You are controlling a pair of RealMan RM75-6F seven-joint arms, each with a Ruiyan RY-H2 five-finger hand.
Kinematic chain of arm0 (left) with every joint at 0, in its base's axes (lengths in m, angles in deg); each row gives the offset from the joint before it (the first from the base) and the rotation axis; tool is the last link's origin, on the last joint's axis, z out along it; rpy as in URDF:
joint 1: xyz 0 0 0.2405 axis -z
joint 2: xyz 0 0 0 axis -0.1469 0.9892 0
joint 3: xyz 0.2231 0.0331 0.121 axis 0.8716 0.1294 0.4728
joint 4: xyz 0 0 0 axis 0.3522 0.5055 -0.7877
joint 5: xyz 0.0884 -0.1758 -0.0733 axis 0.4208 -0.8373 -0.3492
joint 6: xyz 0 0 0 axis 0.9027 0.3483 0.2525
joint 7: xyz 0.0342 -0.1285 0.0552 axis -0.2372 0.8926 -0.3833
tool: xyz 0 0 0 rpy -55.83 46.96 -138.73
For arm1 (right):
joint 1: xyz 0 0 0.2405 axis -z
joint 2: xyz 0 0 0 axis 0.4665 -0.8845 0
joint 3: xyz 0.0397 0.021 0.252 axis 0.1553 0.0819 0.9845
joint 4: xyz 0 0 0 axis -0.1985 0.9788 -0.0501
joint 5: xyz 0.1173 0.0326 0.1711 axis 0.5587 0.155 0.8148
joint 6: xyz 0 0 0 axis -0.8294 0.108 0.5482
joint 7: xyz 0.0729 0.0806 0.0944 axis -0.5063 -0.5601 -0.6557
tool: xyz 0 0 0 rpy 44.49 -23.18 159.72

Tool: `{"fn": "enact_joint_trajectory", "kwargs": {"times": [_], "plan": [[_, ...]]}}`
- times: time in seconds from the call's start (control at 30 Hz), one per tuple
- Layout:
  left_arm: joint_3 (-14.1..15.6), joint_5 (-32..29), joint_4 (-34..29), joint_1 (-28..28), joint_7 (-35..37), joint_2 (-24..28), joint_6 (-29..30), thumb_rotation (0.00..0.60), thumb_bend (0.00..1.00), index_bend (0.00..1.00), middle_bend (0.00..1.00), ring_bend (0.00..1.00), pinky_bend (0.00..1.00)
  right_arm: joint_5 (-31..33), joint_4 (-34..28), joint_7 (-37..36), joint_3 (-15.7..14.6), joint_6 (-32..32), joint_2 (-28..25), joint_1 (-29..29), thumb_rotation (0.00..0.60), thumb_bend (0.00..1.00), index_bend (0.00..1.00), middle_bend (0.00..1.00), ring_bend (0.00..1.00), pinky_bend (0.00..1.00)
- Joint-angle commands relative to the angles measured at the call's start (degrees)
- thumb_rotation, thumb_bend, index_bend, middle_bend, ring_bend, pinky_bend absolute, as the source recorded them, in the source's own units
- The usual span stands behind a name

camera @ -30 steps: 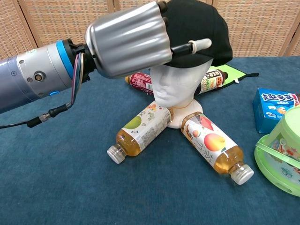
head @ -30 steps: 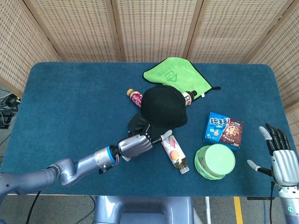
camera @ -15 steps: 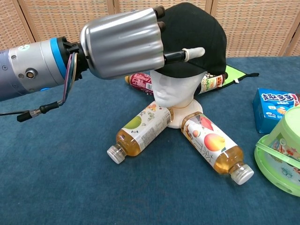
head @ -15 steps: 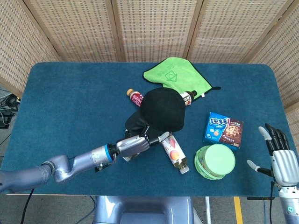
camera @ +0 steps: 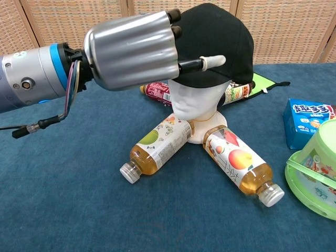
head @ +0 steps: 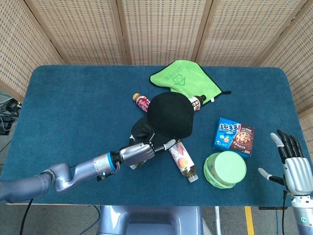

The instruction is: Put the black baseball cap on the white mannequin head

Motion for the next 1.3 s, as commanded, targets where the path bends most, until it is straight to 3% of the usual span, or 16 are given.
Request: {"fn": "enact_joint_trajectory", "kwargs": {"times": [0.03, 0.33, 0.83, 1.3], "plan": [[0.1, -0.1, 0.2, -0.1, 0.2, -0.1, -0.1, 0.600, 0.00, 0.00, 0.78, 0.57, 0.46, 0.0, 0.0, 0.0, 0.0, 0.0, 0.0, 0.0, 0.600, 0.05, 0.00, 0.00, 0.00, 0.00], [0.8, 0.3, 1.3, -0.5, 0.5, -1.6, -0.3, 0.600, 0.00, 0.00, 0.78, 0.57, 0.46, 0.1, -0.1, 0.0, 0.0, -0.2, 0.0, 0.0, 0.600, 0.05, 0.00, 0.00, 0.00, 0.00], [2.8, 2.0, 3.6, -3.8, 1.5, -3.5, 4.4, 0.600, 0.00, 0.00, 0.78, 0.57, 0.46, -0.3, -0.3, 0.7, -0.2, -0.2, 0.1, -0.1, 0.600, 0.05, 0.00, 0.00, 0.00, 0.00], [3.5, 2.0, 2.6, -5.9, 0.9, -3.3, 4.9, 0.600, 0.00, 0.00, 0.79, 0.54, 0.46, -0.2, -0.4, 0.5, -0.2, -0.4, -0.1, -0.1, 0.600, 0.05, 0.00, 0.00, 0.00, 0.00]]}}
